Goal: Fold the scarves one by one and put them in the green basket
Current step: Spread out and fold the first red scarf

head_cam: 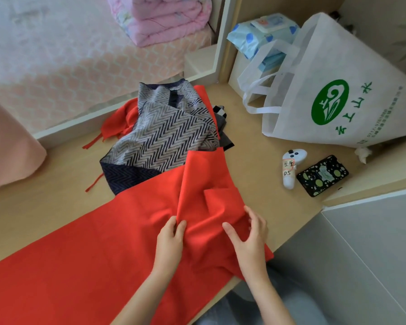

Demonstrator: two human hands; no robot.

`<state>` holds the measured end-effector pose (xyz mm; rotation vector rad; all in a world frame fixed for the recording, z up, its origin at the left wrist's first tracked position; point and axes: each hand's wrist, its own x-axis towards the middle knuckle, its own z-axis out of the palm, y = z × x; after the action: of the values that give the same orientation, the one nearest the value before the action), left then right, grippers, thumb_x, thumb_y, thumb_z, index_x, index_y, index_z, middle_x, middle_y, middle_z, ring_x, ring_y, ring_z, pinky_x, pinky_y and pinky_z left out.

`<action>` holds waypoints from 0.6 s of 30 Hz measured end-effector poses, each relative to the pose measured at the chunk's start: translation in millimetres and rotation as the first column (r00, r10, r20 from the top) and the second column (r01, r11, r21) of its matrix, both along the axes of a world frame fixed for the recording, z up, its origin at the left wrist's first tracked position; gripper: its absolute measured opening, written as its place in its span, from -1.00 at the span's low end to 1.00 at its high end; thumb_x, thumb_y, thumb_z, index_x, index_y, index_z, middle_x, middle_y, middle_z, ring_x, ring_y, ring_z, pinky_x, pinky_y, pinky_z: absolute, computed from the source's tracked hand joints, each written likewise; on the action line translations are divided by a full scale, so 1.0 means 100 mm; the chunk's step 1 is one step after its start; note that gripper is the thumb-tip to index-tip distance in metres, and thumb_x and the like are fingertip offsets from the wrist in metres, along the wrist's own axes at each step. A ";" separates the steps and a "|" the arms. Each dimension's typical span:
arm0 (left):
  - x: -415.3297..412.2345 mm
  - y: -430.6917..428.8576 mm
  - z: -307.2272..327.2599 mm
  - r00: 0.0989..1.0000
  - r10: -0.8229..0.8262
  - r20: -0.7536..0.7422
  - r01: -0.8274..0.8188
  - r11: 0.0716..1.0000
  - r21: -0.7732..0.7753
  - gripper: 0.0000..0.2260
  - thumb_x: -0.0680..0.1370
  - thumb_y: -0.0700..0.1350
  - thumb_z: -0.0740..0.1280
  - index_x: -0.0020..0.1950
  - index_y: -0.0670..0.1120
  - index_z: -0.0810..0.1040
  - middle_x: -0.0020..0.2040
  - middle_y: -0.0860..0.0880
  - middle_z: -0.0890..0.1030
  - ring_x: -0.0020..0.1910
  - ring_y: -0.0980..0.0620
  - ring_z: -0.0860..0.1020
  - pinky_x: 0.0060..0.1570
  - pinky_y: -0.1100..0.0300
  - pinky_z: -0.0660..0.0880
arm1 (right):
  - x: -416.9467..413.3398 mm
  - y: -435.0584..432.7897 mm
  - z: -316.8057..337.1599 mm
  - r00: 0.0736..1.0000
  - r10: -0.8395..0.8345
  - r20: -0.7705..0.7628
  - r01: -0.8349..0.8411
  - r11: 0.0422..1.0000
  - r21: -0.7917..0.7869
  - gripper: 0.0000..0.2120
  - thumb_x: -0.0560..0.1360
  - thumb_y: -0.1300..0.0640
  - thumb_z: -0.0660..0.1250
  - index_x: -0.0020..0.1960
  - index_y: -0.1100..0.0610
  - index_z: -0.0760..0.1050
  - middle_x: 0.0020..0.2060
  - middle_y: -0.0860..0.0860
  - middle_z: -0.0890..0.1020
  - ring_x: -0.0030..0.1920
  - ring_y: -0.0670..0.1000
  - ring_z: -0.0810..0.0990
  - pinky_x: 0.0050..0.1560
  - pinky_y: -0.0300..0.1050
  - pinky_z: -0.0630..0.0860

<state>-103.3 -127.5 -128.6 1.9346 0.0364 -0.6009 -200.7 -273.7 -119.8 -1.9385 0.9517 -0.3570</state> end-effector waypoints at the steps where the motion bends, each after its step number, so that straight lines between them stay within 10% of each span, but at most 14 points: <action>1: -0.03 0.08 -0.05 0.999 0.018 -0.048 -0.018 1.000 -0.002 -0.86 0.59 -0.23 0.28 -0.17 -0.10 0.50 -0.25 0.01 0.57 -0.25 0.05 0.53 -0.20 0.10 0.55 | 0.06 0.00 -0.04 0.999 -0.009 -0.043 0.009 1.000 -0.001 -0.41 0.38 -0.21 0.40 0.33 0.01 0.41 0.23 -0.12 0.36 0.28 -0.10 0.29 0.29 -0.17 0.24; 6: -0.09 0.35 -0.05 0.987 0.112 -0.111 -0.116 0.993 -0.024 -0.79 0.58 -0.33 0.25 0.00 -0.02 0.53 -0.13 -0.05 0.62 -0.32 0.17 0.61 -0.32 0.27 0.56 | 0.13 0.18 -0.13 0.993 0.026 -0.118 -0.051 0.975 -0.214 -0.89 0.40 0.13 0.48 -0.18 -0.04 0.57 0.06 -0.20 0.51 0.17 -0.07 0.33 0.27 0.02 0.33; 12: -0.06 0.45 0.02 0.999 -0.003 0.041 0.001 0.999 0.043 -0.79 0.57 -0.28 0.29 0.04 0.02 0.56 -0.04 0.10 0.64 -0.05 0.19 0.60 0.00 0.28 0.49 | 0.15 0.04 -0.15 0.994 -0.065 -0.093 0.045 0.978 -0.202 -0.69 0.45 0.10 0.45 0.16 0.09 0.53 0.19 -0.07 0.50 0.27 -0.02 0.37 0.29 -0.12 0.32; 18: -0.09 0.38 0.05 0.999 -0.041 0.030 0.041 0.999 0.015 -0.79 0.59 -0.23 0.27 0.06 0.07 0.58 0.01 0.13 0.62 0.07 0.18 0.56 0.16 0.19 0.46 | 0.27 -0.03 -0.07 0.994 -0.073 -0.081 0.049 0.962 -0.270 -0.94 0.48 0.18 0.39 -0.14 0.04 0.55 -0.08 -0.06 0.62 0.05 0.01 0.49 0.08 -0.12 0.39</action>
<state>-112.4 -89.8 -123.9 1.9622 -0.0178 -0.5998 -174.0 -276.6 -127.0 -2.1893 1.0686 -0.4562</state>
